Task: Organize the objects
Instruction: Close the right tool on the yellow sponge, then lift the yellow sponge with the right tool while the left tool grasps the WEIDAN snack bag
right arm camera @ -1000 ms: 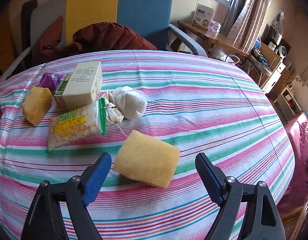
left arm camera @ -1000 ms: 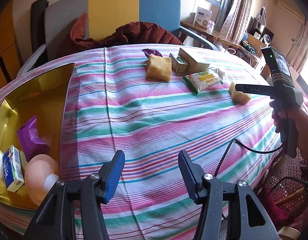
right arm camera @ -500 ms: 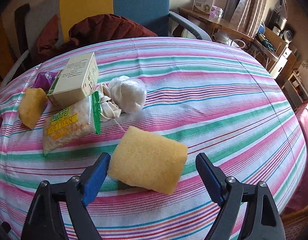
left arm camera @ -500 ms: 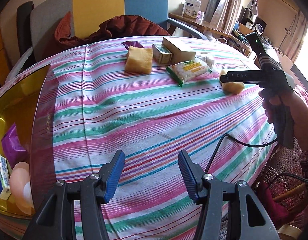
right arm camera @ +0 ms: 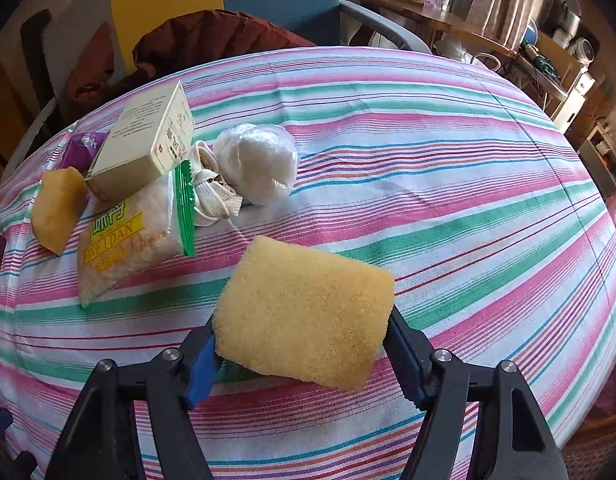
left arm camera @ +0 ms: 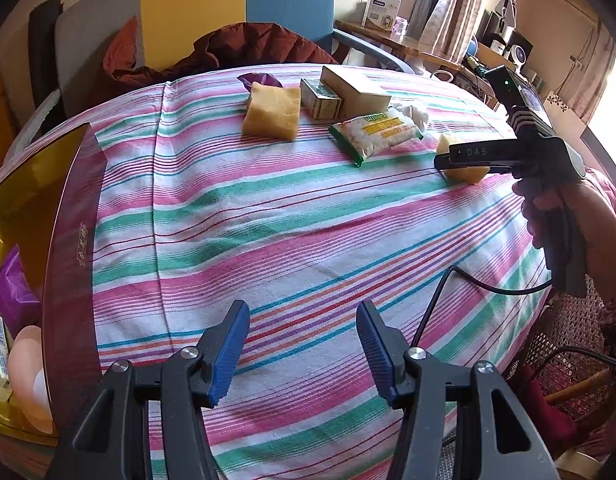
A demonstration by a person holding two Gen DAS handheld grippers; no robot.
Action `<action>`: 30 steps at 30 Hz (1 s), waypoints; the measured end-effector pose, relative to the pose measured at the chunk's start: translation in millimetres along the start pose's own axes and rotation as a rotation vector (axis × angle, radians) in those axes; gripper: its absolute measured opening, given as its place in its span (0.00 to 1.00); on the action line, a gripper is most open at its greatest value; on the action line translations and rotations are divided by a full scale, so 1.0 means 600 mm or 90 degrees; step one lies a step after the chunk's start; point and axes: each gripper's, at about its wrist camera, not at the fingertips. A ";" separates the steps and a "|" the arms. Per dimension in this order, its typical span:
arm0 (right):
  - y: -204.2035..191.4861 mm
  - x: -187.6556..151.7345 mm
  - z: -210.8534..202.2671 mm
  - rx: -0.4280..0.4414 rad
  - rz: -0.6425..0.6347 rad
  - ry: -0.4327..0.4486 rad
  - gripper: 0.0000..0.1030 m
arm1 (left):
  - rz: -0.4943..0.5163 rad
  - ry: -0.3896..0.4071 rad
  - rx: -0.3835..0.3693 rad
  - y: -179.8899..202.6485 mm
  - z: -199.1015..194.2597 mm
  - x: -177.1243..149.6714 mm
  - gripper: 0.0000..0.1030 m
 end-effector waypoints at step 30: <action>0.049 0.020 -0.033 0.082 0.089 0.029 0.63 | 0.268 0.012 -0.030 0.131 0.162 0.274 0.65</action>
Point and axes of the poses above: each gripper's, at about its wrist camera, not at the fingertips, and z roughly the way its jaws point, y to its right, x to its top, and after that the axes turned 3 degrees about -y, right-handed
